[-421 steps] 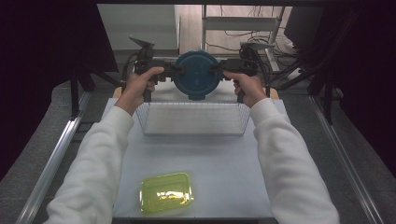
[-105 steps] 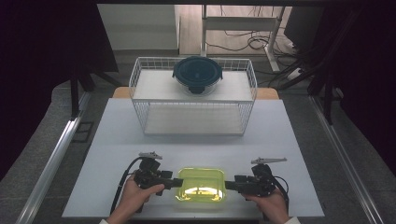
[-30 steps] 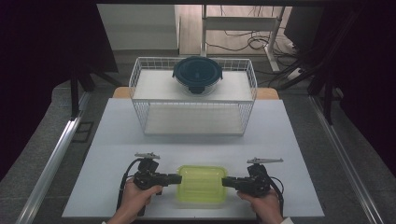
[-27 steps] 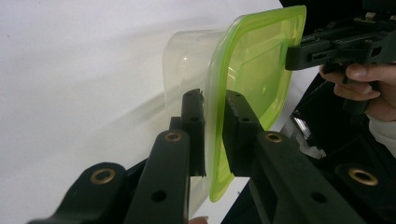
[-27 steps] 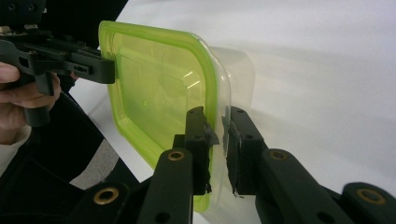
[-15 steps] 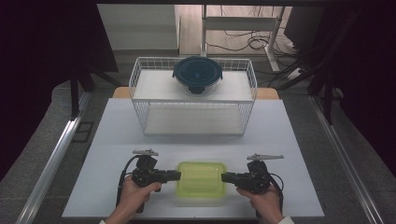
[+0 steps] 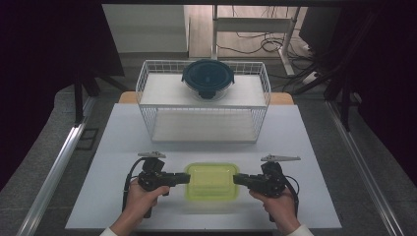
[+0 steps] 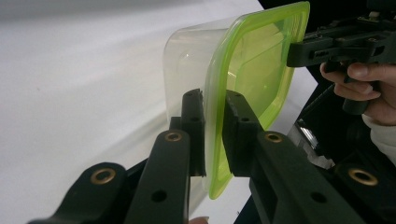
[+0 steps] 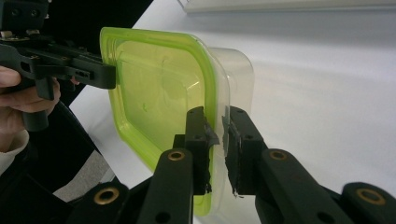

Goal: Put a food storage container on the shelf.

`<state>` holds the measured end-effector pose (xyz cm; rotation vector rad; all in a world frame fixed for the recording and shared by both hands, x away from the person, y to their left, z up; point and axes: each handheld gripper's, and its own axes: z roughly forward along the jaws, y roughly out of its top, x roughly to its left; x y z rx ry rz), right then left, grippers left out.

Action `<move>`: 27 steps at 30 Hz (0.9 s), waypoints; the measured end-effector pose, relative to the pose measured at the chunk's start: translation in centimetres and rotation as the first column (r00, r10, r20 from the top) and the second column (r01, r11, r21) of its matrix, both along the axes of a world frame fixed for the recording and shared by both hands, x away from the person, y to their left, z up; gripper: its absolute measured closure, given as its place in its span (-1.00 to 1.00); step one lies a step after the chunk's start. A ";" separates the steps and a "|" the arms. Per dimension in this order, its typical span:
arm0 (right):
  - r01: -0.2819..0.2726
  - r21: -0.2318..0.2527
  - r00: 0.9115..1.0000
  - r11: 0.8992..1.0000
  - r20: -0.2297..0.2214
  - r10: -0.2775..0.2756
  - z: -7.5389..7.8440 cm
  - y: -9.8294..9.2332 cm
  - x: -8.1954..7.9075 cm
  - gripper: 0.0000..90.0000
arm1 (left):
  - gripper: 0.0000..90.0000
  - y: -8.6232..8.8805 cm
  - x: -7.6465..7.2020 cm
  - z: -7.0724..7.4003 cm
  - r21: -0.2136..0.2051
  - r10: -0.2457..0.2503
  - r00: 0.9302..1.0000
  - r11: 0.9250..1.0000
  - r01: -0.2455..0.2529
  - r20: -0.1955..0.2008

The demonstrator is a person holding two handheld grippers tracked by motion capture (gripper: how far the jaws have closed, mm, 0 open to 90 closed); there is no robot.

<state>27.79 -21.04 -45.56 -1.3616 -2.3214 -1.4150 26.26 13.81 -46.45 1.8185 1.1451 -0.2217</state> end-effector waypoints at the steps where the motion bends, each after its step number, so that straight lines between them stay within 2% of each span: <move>1: 0.000 0.000 1.000 1.000 0.002 0.000 0.1 0.0 0.0 0.76 | 0.79 0.0 0.1 0.1 0.001 -0.001 1.000 1.000 0.001 0.004; 8: 0.003 0.007 1.000 1.000 0.017 -0.003 0.8 -0.1 0.2 0.76 | 0.79 0.1 0.4 0.7 -0.009 -0.010 1.000 1.000 0.010 0.007; 18: -0.006 0.017 0.999 1.000 0.048 0.005 2.0 0.3 0.5 0.76 | 0.79 0.7 0.8 2.1 -0.011 -0.008 0.999 1.000 0.008 0.033; 27: -0.005 0.037 0.996 0.999 0.092 0.001 4.3 0.4 1.4 0.76 | 0.79 0.8 1.8 5.1 -0.006 -0.008 0.996 1.000 0.009 0.087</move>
